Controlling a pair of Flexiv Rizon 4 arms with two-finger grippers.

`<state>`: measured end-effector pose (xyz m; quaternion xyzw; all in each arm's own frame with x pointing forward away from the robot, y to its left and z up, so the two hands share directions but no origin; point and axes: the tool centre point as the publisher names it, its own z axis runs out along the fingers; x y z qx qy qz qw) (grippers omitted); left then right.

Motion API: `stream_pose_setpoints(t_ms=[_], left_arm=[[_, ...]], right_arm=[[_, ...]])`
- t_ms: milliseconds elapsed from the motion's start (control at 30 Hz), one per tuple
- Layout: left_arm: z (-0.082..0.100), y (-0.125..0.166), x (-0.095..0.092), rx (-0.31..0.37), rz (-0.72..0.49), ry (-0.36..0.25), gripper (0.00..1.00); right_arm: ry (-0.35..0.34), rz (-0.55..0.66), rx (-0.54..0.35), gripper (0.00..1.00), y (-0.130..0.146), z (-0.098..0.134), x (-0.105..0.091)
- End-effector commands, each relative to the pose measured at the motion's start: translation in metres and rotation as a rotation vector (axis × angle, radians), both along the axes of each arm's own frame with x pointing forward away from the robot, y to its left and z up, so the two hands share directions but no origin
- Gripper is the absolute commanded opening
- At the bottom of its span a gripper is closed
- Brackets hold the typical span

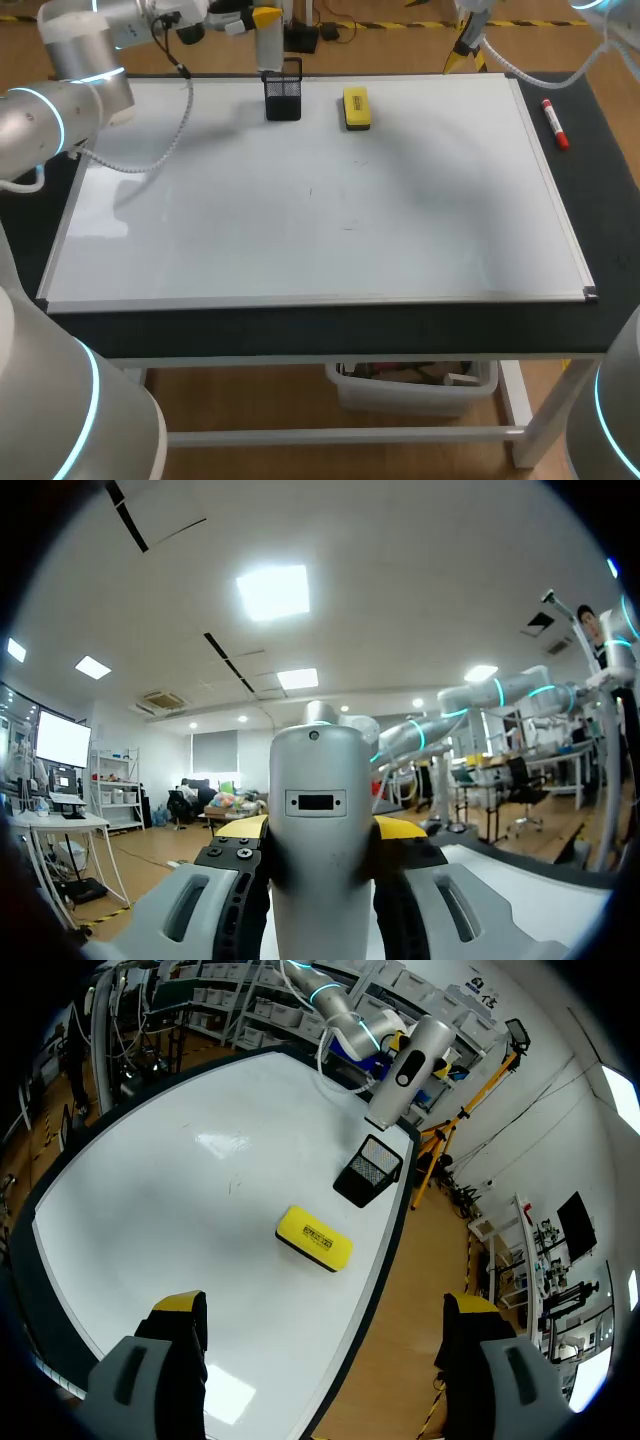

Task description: Pick up the inspection probe, press it on each red-marked spot on the whiteboard one by one, put down the probe, pick up the eraser, and wipe off all the red marks.

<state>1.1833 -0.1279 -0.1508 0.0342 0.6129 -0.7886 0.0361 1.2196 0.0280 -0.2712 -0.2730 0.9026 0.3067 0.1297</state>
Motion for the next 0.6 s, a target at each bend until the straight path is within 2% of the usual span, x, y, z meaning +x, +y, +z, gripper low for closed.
stream_pose_setpoints(t_ms=[33,600], left_arm=[[-0.006,-0.007,0.013,-0.006,-0.142,-0.033,0.00],[-0.026,-0.017,0.039,-0.017,-0.164,-0.030,0.00]], right_arm=[[-0.003,-0.001,-0.008,1.00,0.000,0.003,-0.003],[-0.003,-0.001,-0.008,1.00,0.000,0.003,-0.003]])
